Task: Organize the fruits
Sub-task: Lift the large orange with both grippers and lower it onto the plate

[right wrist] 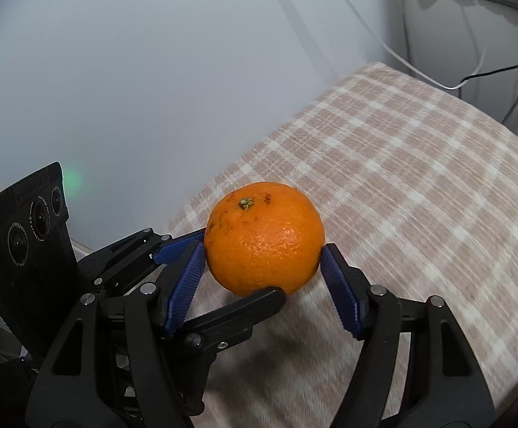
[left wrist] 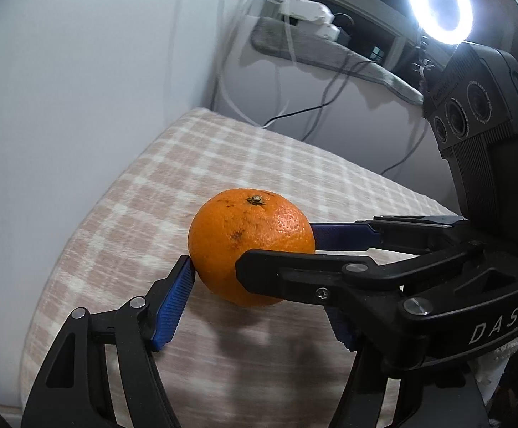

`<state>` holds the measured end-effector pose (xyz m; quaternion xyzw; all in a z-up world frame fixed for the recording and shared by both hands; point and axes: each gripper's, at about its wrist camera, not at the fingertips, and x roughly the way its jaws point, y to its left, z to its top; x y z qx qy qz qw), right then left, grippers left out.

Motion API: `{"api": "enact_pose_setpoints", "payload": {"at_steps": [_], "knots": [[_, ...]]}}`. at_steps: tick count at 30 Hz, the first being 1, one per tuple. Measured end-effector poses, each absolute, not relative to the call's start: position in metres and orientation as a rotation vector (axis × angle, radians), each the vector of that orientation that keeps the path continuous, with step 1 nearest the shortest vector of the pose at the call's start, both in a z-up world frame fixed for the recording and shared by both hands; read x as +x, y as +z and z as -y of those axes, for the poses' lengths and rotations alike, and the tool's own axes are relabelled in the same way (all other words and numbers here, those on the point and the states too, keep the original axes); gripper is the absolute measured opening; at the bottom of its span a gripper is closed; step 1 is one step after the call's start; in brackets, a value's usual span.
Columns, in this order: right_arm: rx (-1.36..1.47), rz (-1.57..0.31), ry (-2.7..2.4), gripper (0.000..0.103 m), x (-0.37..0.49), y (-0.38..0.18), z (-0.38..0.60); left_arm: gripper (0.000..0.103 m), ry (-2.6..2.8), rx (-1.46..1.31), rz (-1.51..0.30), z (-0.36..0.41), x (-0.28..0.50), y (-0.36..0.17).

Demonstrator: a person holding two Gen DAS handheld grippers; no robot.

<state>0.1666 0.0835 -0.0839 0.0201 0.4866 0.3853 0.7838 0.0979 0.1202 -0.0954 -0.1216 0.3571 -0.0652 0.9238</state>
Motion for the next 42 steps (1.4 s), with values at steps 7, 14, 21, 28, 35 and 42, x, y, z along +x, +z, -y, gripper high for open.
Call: {"api": "enact_pose_setpoints", "payload": {"at_steps": [7,14,21,28,35,42], "knots": [[0.103,-0.991,0.786,0.070,0.147,-0.061,-0.033,0.068,-0.193,-0.169,-0.694,-0.073,0.090,-0.071],[0.145,-0.936,0.718,0.070,0.127,-0.039,0.024,0.068,-0.272,-0.121,-0.664,-0.021,0.087,-0.054],[0.203,-0.898,0.632,0.070,0.103,-0.026,0.088,0.068,-0.376,-0.073,-0.655,0.038,0.087,-0.044],[0.234,-0.874,0.536,0.070,0.081,-0.021,0.140,0.068,-0.475,-0.037,-0.657,0.091,0.087,-0.041],[0.275,-0.870,0.451,0.070,0.061,-0.027,0.190,0.068,-0.564,-0.001,-0.681,0.140,0.089,-0.045],[0.304,-0.874,0.392,0.070,0.047,-0.034,0.227,0.068,-0.617,0.030,-0.708,0.172,0.091,-0.053]]}}
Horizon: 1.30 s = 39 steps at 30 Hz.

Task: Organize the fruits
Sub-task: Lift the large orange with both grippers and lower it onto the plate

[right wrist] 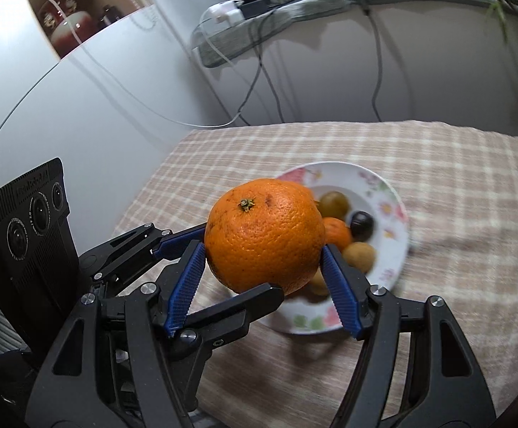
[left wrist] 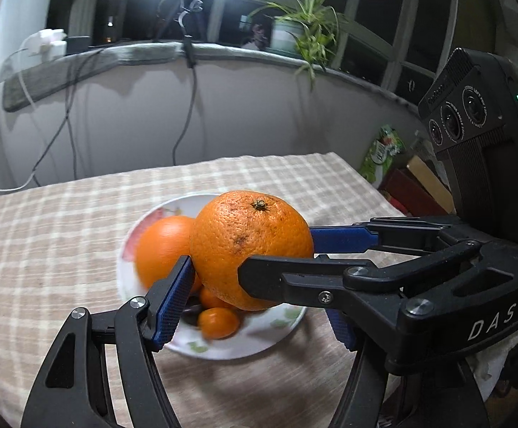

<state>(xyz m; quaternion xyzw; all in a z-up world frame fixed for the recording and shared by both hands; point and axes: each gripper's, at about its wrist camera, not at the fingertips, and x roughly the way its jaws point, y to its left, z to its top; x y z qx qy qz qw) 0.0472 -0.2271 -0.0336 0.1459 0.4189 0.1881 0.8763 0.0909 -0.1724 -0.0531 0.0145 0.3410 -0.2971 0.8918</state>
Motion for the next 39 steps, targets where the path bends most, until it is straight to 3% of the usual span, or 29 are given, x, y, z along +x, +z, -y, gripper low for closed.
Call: {"api": "enact_pose_setpoints", "payload": {"at_steps": [39], "knots": [[0.292,-0.923,0.354,0.070,0.049,-0.058,0.250,0.069,-0.650,0.094,-0.783,0.196,0.097,-0.074]]}}
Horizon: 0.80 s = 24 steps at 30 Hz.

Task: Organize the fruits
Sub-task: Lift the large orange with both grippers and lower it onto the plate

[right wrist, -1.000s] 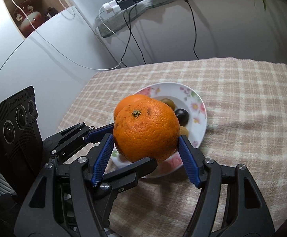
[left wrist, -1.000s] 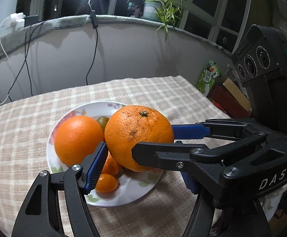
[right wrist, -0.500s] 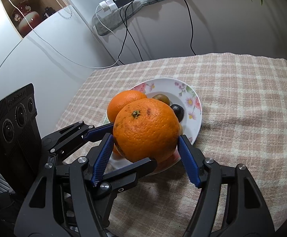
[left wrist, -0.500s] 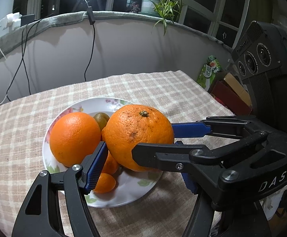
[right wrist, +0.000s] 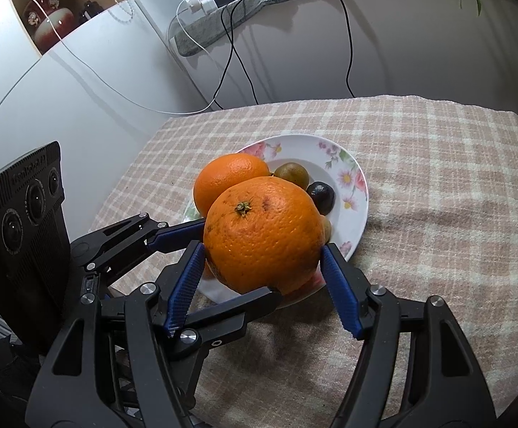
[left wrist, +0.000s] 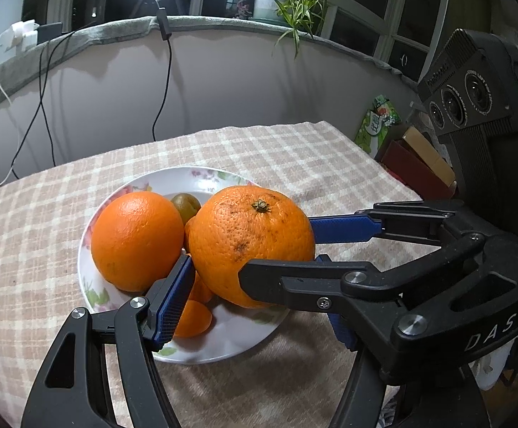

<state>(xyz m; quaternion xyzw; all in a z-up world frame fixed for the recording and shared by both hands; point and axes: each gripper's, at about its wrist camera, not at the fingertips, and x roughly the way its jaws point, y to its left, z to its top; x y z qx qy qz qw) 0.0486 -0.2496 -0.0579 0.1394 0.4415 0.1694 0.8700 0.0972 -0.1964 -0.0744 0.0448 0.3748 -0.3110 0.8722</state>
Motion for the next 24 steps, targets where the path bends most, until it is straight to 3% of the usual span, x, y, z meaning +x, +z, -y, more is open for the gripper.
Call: {"api": "enact_pose_setpoints", "payload": {"at_steps": [18,24], "knots": [[0.262,-0.905,0.344,0.070,0.048,-0.052,0.247,0.070,-0.643,0.108,-0.785,0.187,0.088,-0.074],[0.241,-0.896,0.344,0.075,0.044,-0.051,0.246,0.072,-0.635,0.108,-0.789,0.182,0.085,-0.075]]}}
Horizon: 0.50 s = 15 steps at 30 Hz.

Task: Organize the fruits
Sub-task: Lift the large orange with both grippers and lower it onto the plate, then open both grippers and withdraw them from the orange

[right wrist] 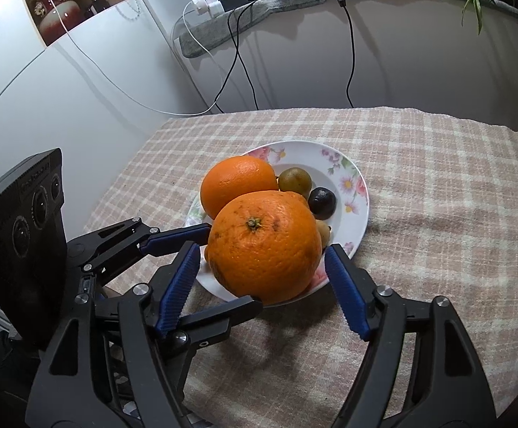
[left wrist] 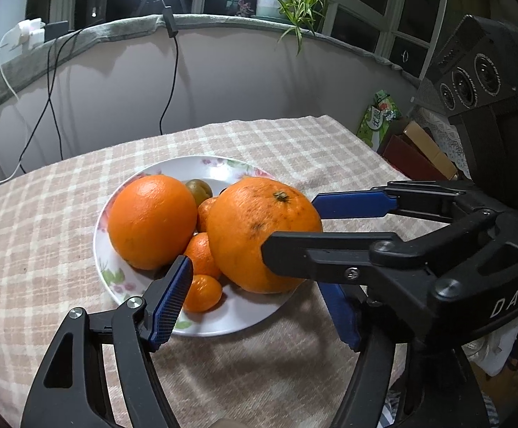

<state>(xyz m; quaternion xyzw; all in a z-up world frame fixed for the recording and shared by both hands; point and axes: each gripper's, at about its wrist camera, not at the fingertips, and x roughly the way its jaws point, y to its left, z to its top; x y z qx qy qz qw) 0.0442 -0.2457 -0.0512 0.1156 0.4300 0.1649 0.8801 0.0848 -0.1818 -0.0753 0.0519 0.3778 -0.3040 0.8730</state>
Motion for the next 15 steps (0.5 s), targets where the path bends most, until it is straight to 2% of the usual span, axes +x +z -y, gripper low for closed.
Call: {"api": "enact_pose_setpoints", "payload": {"at_steps": [8,13,15], "knots": [[0.232,-0.879,0.337,0.076,0.041,-0.048,0.249,0.075,-0.615,0.107,-0.785,0.172,0.081,-0.075],[0.236,-0.857,0.323,0.085,0.031,-0.045,0.254,0.075,-0.584,0.105,-0.780,0.161,0.081,-0.074],[0.235,-0.848,0.318,0.086,0.027,-0.043,0.255,0.075,-0.569,0.099,-0.782,0.154,0.080,-0.073]]}}
